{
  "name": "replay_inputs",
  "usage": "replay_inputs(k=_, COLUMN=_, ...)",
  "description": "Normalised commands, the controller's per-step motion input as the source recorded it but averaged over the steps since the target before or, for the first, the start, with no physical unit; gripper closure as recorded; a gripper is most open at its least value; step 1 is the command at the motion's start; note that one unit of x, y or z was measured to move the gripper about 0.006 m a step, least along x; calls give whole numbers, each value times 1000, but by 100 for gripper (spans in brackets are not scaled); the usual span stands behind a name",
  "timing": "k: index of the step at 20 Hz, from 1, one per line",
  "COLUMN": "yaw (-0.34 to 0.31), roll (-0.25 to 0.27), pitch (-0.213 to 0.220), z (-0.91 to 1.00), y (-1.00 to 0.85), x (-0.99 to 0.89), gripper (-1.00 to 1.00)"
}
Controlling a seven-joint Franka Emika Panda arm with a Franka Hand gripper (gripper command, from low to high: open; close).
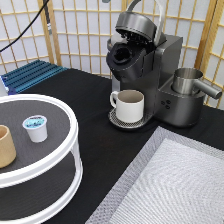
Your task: Make coffee
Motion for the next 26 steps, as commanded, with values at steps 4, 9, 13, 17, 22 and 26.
replay_inputs(k=4, yaw=0, roll=217, pitch=0, z=-189, y=-959, x=0, gripper=-100)
replay_inputs(k=9, yaw=-43, roll=202, pitch=-107, z=-386, y=-717, x=-105, gripper=-100)
replay_inputs(k=13, yaw=-214, roll=-22, pitch=-51, z=-76, y=-377, x=-331, gripper=-100)
replay_inputs(k=17, yaw=-240, roll=-105, pitch=-21, z=-111, y=-266, x=-279, gripper=-100)
replay_inputs(k=22, yaw=-308, roll=-82, pitch=0, z=-110, y=-153, x=-200, gripper=-100)
replay_inputs(k=26, yaw=-325, roll=-105, pitch=0, z=-220, y=-119, x=-129, gripper=-100)
